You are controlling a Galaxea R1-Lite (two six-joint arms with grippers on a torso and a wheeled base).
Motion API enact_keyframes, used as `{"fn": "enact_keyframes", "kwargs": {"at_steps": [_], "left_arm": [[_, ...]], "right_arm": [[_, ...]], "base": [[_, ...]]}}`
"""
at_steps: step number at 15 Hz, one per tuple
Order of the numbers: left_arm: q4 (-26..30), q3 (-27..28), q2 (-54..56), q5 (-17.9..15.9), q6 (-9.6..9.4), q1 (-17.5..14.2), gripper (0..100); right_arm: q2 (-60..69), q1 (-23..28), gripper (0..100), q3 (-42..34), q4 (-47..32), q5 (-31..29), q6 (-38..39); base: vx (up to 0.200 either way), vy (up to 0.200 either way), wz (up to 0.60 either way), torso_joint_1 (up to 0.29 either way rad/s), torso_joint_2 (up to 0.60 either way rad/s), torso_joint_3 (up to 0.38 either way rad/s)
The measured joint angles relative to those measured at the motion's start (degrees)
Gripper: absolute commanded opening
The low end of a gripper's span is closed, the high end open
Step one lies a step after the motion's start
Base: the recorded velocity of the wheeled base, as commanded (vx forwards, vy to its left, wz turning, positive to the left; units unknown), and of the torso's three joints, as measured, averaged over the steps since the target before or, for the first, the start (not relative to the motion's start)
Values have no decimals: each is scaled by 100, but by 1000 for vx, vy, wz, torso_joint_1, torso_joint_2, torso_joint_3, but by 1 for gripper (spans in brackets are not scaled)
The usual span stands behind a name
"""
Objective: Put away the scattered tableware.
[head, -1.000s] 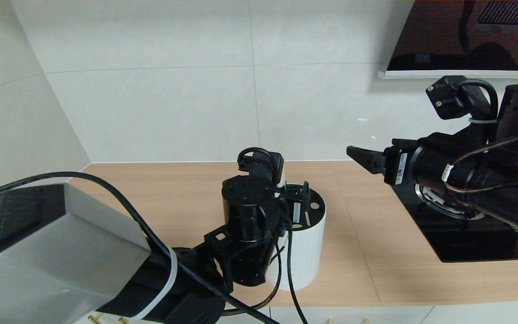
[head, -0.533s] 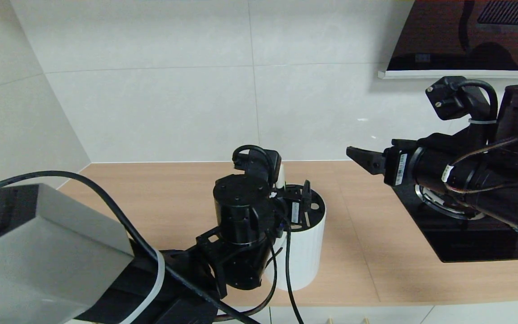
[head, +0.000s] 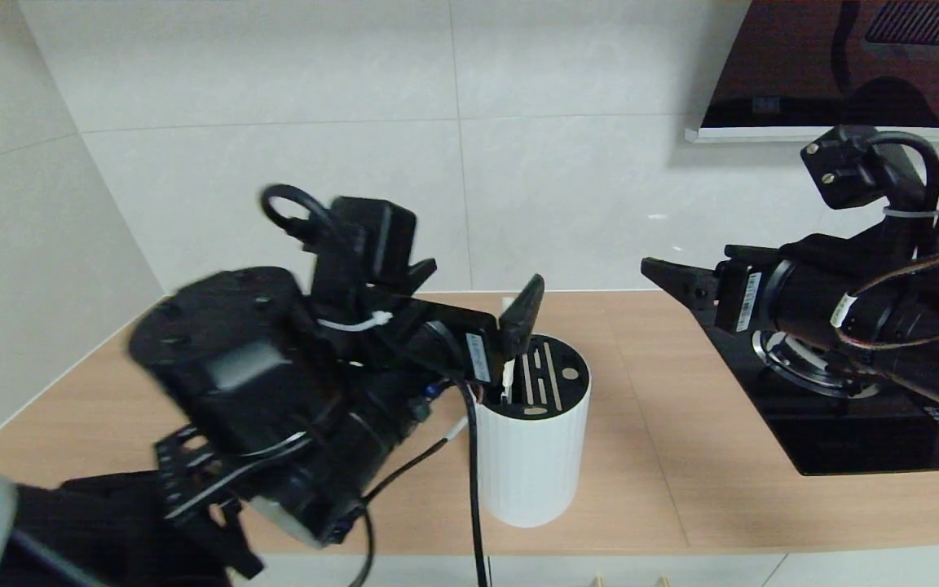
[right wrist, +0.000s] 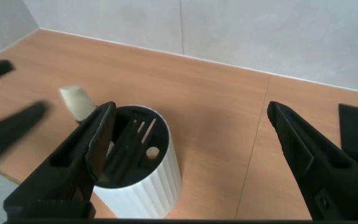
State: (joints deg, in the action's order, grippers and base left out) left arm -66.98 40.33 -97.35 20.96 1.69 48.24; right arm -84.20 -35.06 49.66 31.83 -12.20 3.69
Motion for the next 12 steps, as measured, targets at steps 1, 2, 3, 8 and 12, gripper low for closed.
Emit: {"fn": "enact_keyframes", "kwargs": {"at_steps": [1, 2, 3, 8, 12], "left_arm": [[-6, -169, 452, -350, -4, -76, 100], [-5, -317, 907, -616, -6, -218, 100], [2, -441, 1340, -788, -4, -428, 100], [1167, -1075, 3572, -1062, -4, -1351, 100], [3701, -1368, 5820, -1198, 9, -2054, 100]], "right_arm": [[154, 9, 100, -52, -11, -2, 0], [333, 11, 100, -101, -22, 0, 2], [535, 22, 100, -177, -17, 2, 5], [1874, 351, 100, -1067, -22, 44, 0], [3390, 701, 100, -1987, -271, 35, -288]], "base": [[0, 0, 0, 0, 0, 0], [0, 0, 0, 0, 0, 0], [0, 0, 0, 0, 0, 0], [0, 0, 0, 0, 0, 0], [0, 0, 0, 0, 0, 0]]}}
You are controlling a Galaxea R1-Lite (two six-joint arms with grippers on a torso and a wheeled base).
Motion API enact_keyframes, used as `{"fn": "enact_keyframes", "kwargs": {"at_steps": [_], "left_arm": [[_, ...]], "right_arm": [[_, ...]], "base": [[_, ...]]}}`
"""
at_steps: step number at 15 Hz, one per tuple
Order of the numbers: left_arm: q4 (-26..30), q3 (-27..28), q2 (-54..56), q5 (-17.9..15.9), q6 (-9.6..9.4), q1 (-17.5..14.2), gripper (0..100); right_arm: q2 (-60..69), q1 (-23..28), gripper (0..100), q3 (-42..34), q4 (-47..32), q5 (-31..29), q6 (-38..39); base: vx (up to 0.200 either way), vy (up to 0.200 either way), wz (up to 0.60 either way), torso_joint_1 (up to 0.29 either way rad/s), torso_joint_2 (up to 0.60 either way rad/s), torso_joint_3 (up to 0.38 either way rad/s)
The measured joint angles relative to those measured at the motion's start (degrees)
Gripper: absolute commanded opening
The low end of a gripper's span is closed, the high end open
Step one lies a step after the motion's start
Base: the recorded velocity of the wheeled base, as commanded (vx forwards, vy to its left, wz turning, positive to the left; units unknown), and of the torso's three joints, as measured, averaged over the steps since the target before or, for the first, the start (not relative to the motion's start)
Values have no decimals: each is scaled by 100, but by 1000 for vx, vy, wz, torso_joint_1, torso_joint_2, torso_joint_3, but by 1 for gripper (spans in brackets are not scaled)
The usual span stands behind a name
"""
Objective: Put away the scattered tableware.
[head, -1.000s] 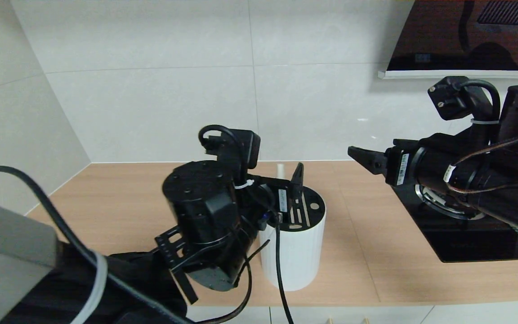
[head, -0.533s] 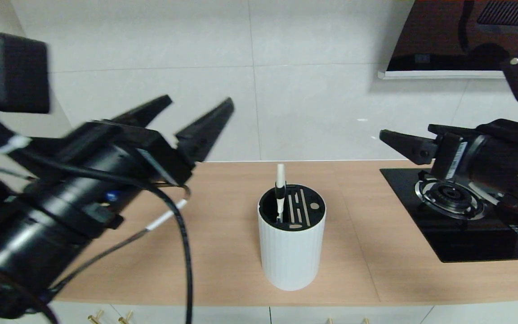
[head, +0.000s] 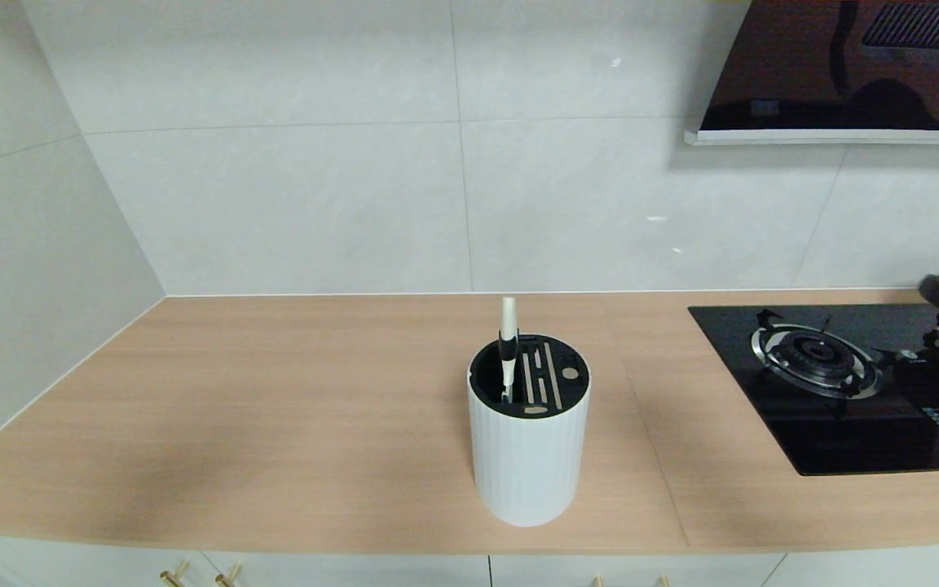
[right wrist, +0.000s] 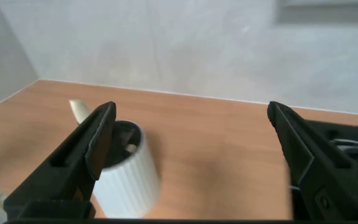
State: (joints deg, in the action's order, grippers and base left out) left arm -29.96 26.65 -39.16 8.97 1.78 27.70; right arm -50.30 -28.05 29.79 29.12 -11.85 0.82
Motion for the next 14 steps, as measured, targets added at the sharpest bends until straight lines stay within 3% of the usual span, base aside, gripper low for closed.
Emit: {"fn": "enact_keyframes", "kwargs": {"at_steps": [2, 5, 9, 12, 14], "left_arm": [[1073, -133, 1185, -60, 2, -490, 100], [2080, -273, 2597, -118, 32, -1290, 100], [2086, -293, 3240, 60, 126, -2126, 100], [2275, -367, 3622, -315, 79, -2636, 100], [2327, -601, 3803, -17, -1, -2770, 100]], "right_arm": [[907, 294, 100, -397, -503, 6, -104], [2295, 917, 100, -730, -1681, 30, -188], [3803, 1805, 100, -883, -2870, 17, -374], [4356, 2389, 100, -965, -2964, 24, -401], [4647, 2742, 100, -1282, -3001, 151, -416]], "base": [[0, 0, 0, 0, 0, 0], [0, 0, 0, 0, 0, 0], [0, 0, 0, 0, 0, 0], [0, 0, 0, 0, 0, 0], [0, 0, 0, 0, 0, 0]]}}
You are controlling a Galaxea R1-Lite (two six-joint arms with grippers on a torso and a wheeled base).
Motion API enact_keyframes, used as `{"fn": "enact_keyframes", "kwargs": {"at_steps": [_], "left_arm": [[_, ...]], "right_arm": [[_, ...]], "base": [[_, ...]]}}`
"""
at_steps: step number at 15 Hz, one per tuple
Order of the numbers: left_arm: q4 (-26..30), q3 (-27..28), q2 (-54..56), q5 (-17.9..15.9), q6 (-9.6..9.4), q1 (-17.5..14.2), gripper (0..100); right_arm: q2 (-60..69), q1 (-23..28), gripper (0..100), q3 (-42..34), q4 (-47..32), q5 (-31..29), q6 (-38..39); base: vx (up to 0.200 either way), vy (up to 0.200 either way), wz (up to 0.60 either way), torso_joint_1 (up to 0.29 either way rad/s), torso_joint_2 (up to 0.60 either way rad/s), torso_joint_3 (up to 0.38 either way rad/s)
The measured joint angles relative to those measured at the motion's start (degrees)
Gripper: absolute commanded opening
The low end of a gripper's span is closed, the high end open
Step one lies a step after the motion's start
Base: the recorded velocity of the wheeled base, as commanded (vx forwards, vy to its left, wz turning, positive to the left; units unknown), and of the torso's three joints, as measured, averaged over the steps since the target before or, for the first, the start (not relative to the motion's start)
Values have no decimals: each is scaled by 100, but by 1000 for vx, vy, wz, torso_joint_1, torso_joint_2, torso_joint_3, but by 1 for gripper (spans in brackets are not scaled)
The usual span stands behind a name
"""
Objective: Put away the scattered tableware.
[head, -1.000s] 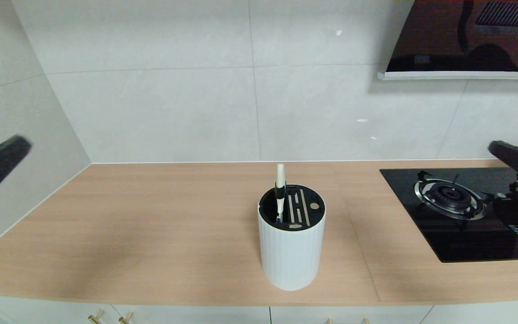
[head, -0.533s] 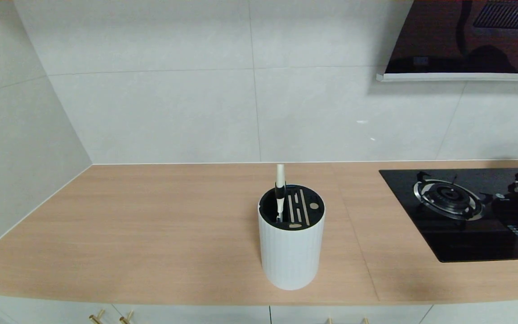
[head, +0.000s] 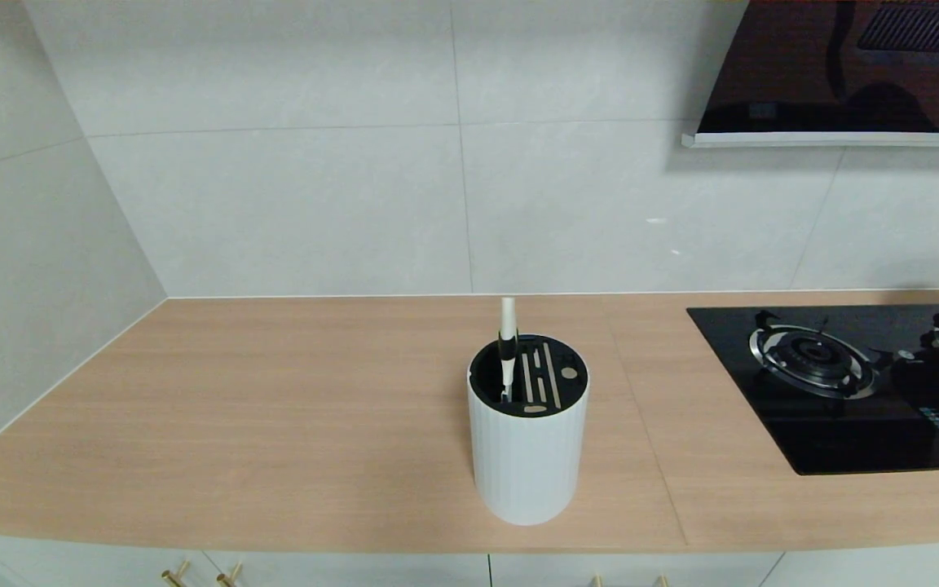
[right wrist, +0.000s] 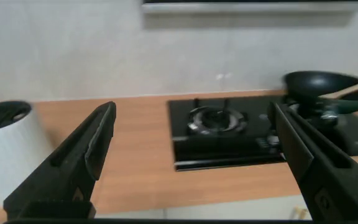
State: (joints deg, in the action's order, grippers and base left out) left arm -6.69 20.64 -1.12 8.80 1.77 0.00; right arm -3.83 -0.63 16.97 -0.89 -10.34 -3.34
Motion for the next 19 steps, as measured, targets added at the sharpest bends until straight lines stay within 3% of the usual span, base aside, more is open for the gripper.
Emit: {"fn": "enact_keyframes", "kwargs": {"at_steps": [1, 3, 5, 7, 9, 10, 13, 16, 18, 19], "left_arm": [[5, -149, 41, 79, -139, -22, 100], [-50, -802, 94, 223, -606, -38, 100], [-91, -1576, 105, 212, -806, -41, 100], [405, -1938, 117, 105, -803, -41, 100], [434, -2033, 123, -473, -746, -40, 100], [464, -2050, 123, -596, -759, -40, 100], [547, -2048, 122, -640, -762, -33, 100], [536, -2043, 123, -623, -720, -30, 100], [525, -2043, 123, -613, -571, -30, 100], [557, -2046, 123, -623, -371, -30, 100]], "right_arm": [[83, 56, 100, -210, 49, -9, 0], [227, 94, 100, -857, 345, 0, -22], [317, 90, 100, -1458, 622, 208, -35], [358, 82, 100, -1626, 389, 477, -29], [378, 74, 100, -1664, 379, 602, -27], [383, 73, 100, -1670, 378, 692, -29], [378, 63, 100, -1684, 146, 1520, 12], [383, 41, 100, -1679, 105, 1534, 105], [385, 37, 100, -1681, 99, 1526, 107], [388, 37, 100, -1681, 94, 1513, 116]], "base": [[0, 0, 0, 0, 0, 0], [0, 0, 0, 0, 0, 0], [0, 0, 0, 0, 0, 0], [0, 0, 0, 0, 0, 0], [0, 0, 0, 0, 0, 0], [0, 0, 0, 0, 0, 0], [0, 0, 0, 0, 0, 0], [0, 0, 0, 0, 0, 0], [0, 0, 0, 0, 0, 0], [0, 0, 0, 0, 0, 0]]}}
